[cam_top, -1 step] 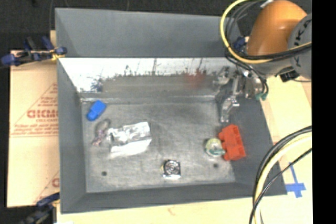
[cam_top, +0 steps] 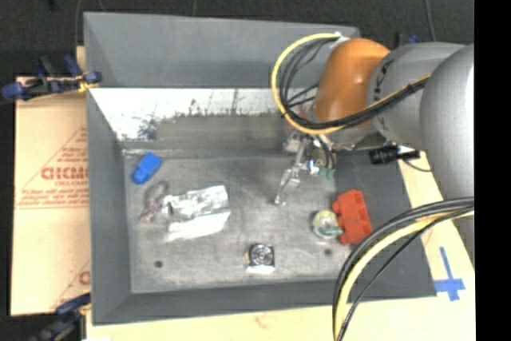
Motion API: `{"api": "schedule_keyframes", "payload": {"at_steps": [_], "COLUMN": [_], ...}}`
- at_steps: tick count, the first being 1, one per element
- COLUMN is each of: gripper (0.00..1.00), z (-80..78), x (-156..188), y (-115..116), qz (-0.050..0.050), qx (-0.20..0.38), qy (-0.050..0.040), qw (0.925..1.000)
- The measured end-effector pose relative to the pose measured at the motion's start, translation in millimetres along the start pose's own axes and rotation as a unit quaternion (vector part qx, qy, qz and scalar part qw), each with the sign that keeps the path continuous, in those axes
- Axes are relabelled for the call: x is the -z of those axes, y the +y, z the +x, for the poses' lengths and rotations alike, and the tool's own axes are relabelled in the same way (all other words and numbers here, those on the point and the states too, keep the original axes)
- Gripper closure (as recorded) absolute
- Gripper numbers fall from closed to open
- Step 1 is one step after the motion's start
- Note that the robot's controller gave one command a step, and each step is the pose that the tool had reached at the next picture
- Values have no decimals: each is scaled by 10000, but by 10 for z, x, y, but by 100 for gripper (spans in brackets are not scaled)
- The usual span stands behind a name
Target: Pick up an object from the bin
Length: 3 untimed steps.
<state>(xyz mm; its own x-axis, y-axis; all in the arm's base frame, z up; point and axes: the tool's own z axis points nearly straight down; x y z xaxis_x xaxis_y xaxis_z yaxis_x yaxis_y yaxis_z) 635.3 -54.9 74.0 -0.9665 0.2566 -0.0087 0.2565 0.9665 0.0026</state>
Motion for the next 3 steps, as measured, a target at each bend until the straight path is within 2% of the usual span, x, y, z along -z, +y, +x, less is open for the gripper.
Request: {"api": "schedule_keyframes", "payload": {"at_steps": [1, 2, 3], "gripper": [0, 0, 0], "z": [220, 479, 808], "x": [781, 3, 16], "y": [691, 1269, 1425], "qz": [-15, 15, 8], "qx": [243, 1482, 2451], "qy": [-11, -4, -49], "qw": [9997, 9890, 9695]}}
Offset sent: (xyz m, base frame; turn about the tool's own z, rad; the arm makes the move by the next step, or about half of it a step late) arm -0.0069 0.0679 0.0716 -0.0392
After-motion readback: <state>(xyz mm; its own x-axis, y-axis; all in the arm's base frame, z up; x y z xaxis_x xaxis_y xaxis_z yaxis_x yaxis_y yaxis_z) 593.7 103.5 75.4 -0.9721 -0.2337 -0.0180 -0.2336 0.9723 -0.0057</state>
